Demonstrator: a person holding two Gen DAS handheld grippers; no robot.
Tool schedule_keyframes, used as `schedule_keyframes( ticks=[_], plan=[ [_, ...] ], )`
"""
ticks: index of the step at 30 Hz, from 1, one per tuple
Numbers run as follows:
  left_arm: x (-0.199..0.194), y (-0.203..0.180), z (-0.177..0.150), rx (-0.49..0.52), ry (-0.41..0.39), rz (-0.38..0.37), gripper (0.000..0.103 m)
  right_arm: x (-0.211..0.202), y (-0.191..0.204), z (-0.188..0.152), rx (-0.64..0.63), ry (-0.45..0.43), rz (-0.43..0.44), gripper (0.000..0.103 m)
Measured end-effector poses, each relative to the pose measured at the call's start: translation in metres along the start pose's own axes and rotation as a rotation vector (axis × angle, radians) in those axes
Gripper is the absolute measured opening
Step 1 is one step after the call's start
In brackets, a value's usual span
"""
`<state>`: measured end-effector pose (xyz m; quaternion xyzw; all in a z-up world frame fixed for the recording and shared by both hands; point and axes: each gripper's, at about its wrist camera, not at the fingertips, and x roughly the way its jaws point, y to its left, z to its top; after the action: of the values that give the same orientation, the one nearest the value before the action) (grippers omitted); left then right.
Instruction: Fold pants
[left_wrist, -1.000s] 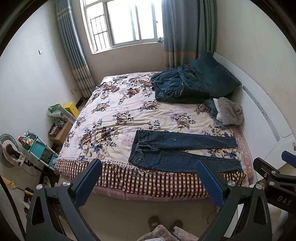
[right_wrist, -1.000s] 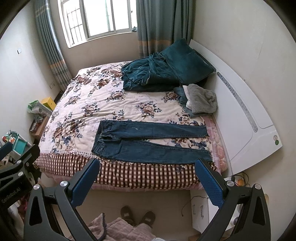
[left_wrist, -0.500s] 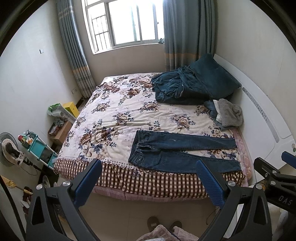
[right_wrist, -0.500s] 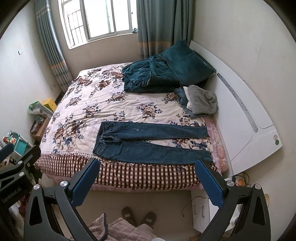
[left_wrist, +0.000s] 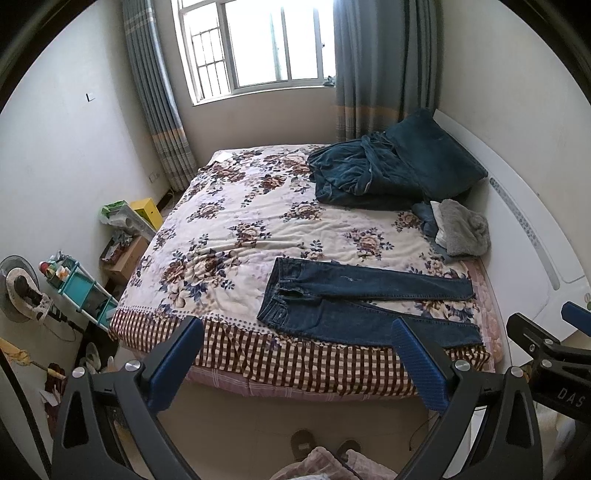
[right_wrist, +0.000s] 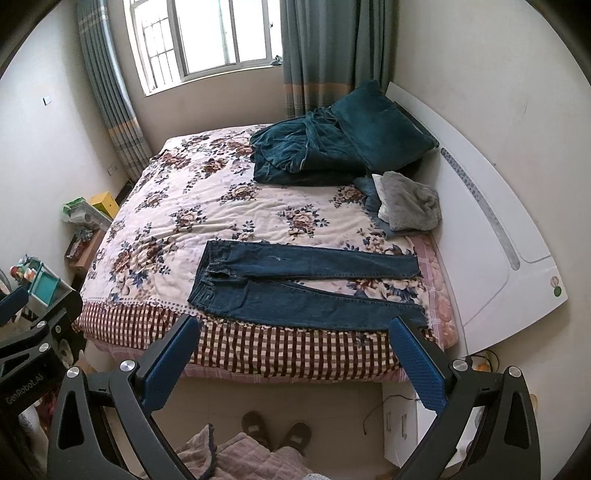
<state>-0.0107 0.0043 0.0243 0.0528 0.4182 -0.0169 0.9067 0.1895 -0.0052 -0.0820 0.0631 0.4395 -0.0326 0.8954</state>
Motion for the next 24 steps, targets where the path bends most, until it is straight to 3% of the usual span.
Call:
schedule_keyframes(
  ticks=[6,10,19,24],
  plan=[
    [0.016,-0.01,-0.005,-0.032,-0.01,0.006,0.103,0.017,-0.021,0.003,0.04,-0.02,0.001,0.103],
    [0.046,-0.023,-0.005,-0.042,-0.003,0.053,0.103,0.043,-0.04,0.006,0.076,-0.026,-0.004,0.103],
    [0.121,-0.052,-0.001,-0.041,0.037,0.086,0.103,0.141,-0.078,0.019,0.122,0.008,-0.073,0.103],
    [0.18,-0.072,0.018,-0.005,0.097,0.049,0.103,0.21,-0.094,0.037,0.152,0.063,-0.105,0.103]
  ],
)
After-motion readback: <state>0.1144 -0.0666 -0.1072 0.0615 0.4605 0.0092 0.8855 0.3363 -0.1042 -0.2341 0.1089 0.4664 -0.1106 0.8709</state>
